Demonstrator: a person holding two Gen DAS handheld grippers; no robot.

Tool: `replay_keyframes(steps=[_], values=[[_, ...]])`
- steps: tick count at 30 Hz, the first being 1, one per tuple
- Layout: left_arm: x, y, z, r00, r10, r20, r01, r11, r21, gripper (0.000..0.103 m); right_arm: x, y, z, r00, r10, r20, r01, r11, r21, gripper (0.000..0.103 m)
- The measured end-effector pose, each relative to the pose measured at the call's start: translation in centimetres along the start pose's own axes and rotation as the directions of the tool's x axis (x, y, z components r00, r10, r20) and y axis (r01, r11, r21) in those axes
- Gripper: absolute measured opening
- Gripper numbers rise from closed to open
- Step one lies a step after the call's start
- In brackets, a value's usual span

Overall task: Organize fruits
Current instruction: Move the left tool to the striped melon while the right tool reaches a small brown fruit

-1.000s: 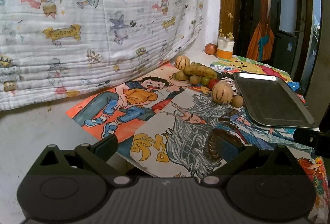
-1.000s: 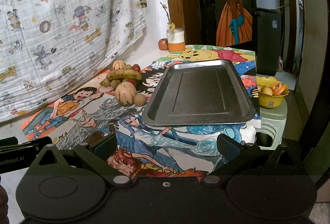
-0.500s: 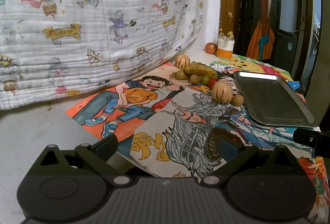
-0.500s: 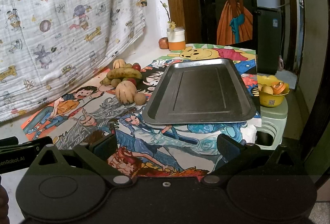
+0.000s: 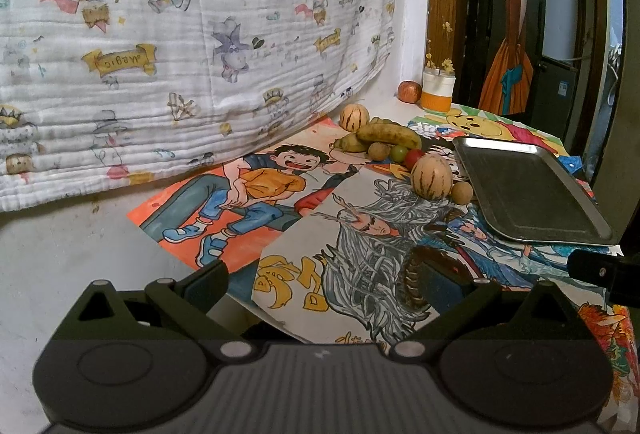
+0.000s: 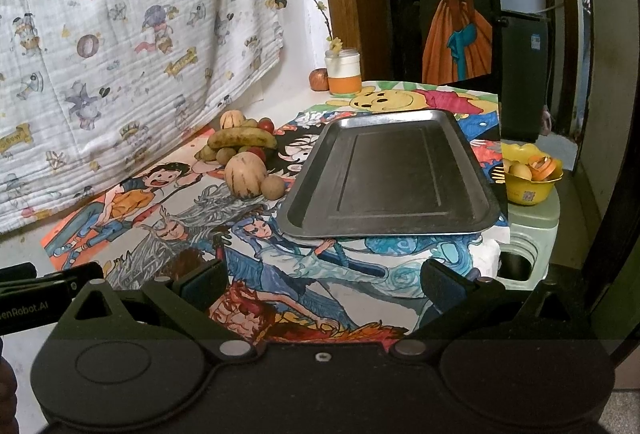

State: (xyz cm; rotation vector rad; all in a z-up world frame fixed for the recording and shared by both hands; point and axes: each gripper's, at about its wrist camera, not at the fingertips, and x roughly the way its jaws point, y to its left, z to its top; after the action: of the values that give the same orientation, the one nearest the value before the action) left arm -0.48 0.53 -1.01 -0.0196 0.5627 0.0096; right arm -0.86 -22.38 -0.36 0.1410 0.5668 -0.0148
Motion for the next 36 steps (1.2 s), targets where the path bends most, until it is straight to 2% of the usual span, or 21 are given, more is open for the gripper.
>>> replay_keyframes(steps=[8,14,18,23,28,36], values=[[0.1,-0.2,-0.5,1.0,0.0,-0.01,0.0,1.0,-0.003,0.103,0.5,0.1,0.0,1.0,0.003,-0.024,-0.003,1.0,-0.016,0.103],[1.5,0.0,0.8,0.999,0.026,-0.04,-0.027,1.0,-0.006,0.103,1.4,0.5,1.7,0.998,0.031,-0.056,-0.037,0.994,-0.102,0.103],[2.4,0.6,2.0,0.998,0.031,-0.057,-0.032,0.999,-0.018,0.103,2.4,1.1,4.1,0.995,0.088,-0.055,-0.097,0.975,-0.2,0.103],[4.0,1.4,4.2,0.997,0.041,-0.059,-0.042,0.999,-0.026,0.103,4.1,2.0,7.0,0.99,0.136,-0.048,-0.144,0.934,-0.328,0.103],[6.0,2.5,6.4,0.997,0.019,-0.074,-0.023,0.999,-0.045,0.103,6.4,3.2,8.8,0.985,0.165,-0.057,-0.173,0.879,-0.445,0.103],[9.6,2.8,8.8,0.991,-0.073,-0.111,0.066,0.996,-0.066,0.103,10.6,4.0,9.5,0.975,0.182,-0.128,-0.222,0.777,-0.589,0.102]])
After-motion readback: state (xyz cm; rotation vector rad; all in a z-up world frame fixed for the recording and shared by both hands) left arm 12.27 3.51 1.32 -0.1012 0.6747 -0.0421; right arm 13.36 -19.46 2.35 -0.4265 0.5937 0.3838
